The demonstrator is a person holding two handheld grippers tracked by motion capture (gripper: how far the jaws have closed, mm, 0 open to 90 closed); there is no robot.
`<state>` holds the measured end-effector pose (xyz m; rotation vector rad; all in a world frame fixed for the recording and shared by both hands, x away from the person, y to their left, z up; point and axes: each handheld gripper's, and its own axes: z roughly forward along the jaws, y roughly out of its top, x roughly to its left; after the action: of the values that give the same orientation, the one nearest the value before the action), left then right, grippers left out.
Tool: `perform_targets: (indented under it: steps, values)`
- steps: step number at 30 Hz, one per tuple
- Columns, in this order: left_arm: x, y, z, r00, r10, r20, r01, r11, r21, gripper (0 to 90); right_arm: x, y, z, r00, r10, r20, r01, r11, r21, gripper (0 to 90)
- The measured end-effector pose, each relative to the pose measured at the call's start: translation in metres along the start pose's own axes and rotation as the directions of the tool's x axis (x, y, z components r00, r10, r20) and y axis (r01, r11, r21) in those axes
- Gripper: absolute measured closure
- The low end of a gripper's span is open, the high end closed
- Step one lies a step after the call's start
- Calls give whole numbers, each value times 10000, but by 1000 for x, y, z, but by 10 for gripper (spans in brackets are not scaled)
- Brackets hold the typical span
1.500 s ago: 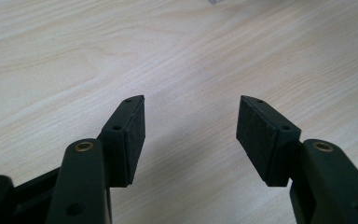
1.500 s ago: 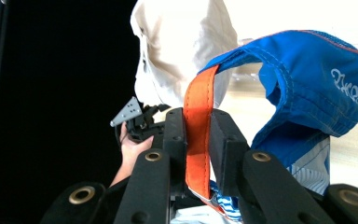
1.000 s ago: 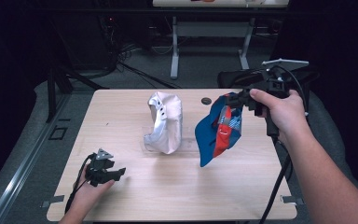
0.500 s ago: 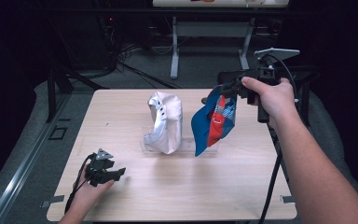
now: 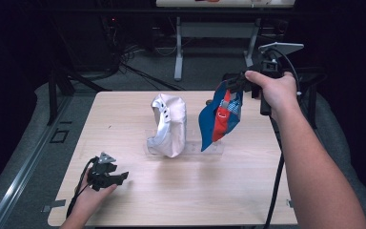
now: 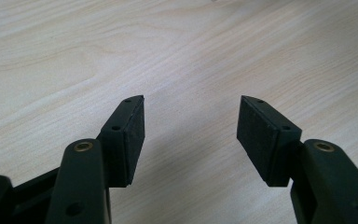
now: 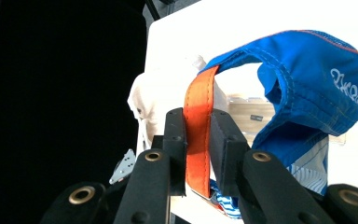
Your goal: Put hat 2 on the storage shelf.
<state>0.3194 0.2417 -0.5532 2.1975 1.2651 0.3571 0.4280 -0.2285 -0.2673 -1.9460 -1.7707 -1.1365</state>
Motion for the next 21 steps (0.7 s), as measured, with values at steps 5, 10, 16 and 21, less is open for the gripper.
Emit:
perform_targets:
  steps: [5,10,16,21]
  values:
    - [0,0,0,10000,-33,-60,32,9999,-110,425,-1,3,4,10000,-6,-1,6,10000,-29,779]
    - [1,-1,0,10000,-28,-61,28,10000,-63,425,-2,5,5,10000,-43,76,43,10000,-4,779]
    - [1,-1,0,10000,-47,-38,47,10000,-18,425,-5,6,-1,9999,36,111,-35,10000,-90,779]
    - [1,-1,1,9999,-62,-93,62,10000,-52,425,-11,6,-3,9997,13,240,-10,9999,-107,778]
